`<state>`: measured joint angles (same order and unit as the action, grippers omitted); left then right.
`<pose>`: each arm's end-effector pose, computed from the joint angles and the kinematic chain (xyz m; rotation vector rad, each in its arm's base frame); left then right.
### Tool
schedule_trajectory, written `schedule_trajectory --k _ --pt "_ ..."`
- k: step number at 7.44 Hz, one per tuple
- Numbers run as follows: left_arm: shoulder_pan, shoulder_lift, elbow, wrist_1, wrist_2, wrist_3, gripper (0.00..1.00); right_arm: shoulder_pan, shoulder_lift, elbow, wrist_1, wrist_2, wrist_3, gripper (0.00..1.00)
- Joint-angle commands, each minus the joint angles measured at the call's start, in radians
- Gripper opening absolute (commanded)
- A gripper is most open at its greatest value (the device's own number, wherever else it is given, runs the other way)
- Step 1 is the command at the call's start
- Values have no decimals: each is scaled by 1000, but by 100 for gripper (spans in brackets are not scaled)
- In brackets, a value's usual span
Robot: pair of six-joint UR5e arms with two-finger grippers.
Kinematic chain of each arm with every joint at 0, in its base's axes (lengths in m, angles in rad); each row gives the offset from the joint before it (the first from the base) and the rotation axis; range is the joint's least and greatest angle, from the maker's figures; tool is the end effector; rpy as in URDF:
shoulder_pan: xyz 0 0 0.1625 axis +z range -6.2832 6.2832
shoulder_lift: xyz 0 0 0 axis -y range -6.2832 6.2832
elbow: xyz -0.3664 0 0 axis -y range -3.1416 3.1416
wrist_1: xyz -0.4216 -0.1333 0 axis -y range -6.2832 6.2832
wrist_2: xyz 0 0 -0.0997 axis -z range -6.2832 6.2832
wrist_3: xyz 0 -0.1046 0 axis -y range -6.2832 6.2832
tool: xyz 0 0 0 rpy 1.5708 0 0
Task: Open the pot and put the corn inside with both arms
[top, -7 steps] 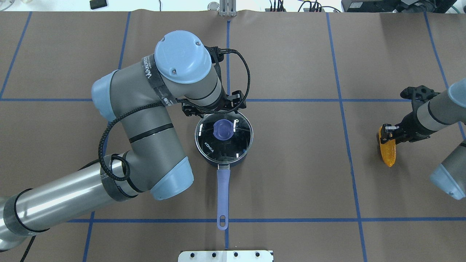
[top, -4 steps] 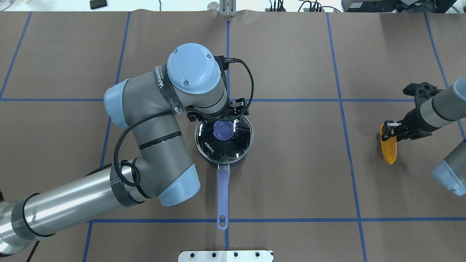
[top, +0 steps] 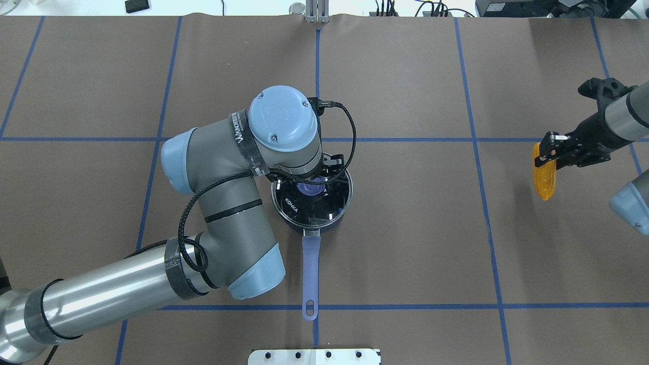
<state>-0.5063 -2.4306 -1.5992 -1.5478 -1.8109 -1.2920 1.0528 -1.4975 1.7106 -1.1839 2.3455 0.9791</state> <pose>0.5470 -0.4273 0.0645 0.1216 0.8815 -0.1084 -0.2267 -0.5193 0.4442 -0.0938 -0.9369 0.1943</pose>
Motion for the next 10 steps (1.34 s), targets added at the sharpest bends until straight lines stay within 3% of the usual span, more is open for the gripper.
schedule_trajectory --k 1,2,6,9,10 --pt "0 -2 1 0 -4 3 69 12 22 7 -40 6 0 27" --pt "0 -7 -4 2 -4 29 61 12 22 7 -40 6 0 27" --pt "-14 -16 -30 12 -7 62 59 7 62 9 -58 5 15 29" --pt "-67 8 -59 14 -74 97 54 4 169 61 -244 -8 20 29" --pt "-92 66 -114 17 -89 159 54 -10 222 72 -300 -6 50 30"
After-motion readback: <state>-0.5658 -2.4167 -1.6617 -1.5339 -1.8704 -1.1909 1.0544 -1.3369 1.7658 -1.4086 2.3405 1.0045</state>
